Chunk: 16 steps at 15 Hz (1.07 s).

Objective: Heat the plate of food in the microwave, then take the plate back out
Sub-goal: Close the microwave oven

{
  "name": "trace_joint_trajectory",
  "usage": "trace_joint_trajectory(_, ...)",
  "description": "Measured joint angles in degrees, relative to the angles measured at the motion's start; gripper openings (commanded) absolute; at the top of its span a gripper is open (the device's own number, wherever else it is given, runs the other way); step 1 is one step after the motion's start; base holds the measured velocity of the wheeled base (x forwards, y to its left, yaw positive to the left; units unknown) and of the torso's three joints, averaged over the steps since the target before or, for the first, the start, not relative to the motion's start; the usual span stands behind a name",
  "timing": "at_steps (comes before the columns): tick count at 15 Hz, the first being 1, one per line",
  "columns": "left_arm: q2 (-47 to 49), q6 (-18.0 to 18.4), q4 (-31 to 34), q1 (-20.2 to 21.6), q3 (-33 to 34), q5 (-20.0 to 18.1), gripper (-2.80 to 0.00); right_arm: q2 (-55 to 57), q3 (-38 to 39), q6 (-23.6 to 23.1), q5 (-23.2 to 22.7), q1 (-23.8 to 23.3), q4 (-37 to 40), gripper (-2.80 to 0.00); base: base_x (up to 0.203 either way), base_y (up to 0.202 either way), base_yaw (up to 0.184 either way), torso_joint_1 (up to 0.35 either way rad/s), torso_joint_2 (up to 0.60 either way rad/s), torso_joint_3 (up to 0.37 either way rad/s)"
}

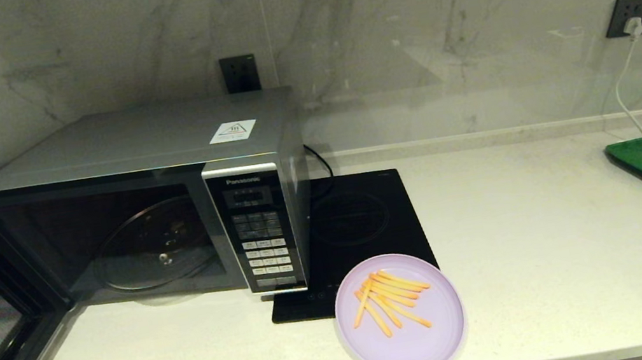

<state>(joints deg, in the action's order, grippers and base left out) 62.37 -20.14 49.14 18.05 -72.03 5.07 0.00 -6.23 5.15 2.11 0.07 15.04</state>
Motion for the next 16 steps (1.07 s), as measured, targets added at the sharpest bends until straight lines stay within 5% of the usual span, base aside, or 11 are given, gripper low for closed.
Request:
trace_joint_trajectory(2, -0.52, 11.56, -0.79, 7.37, -8.24, -0.45, -2.80, 0.00, 0.00, 0.01, -0.01, 0.00, 0.00, -2.80, 0.000, 0.000, 0.000, 0.000, 0.00, 0.000)
trace_joint_trajectory(7, 3.17, 23.41, -4.18, 15.40, -18.70, 2.14, -2.80, 0.00, 0.00, 0.02, -0.01, 0.00, 0.00, -2.80, 0.000, 0.000, 0.000, 0.000, 0.00, 0.000)
trace_joint_trajectory(11, 11.42, 27.13, -9.03, 25.05, -19.70, 1.78, -2.80, 0.00, 0.00, 0.02, -0.01, -0.02, 0.00, -2.80, 0.000, 0.000, 0.000, 0.000, 0.00, 0.000)
trace_joint_trajectory(16, 19.54, 27.50, -9.56, 31.21, -19.11, -1.10, -2.80, 0.00, 0.00, 0.00, -0.02, 0.00, -0.02, -2.80, 0.000, 0.000, 0.000, 0.000, 0.00, 0.000)
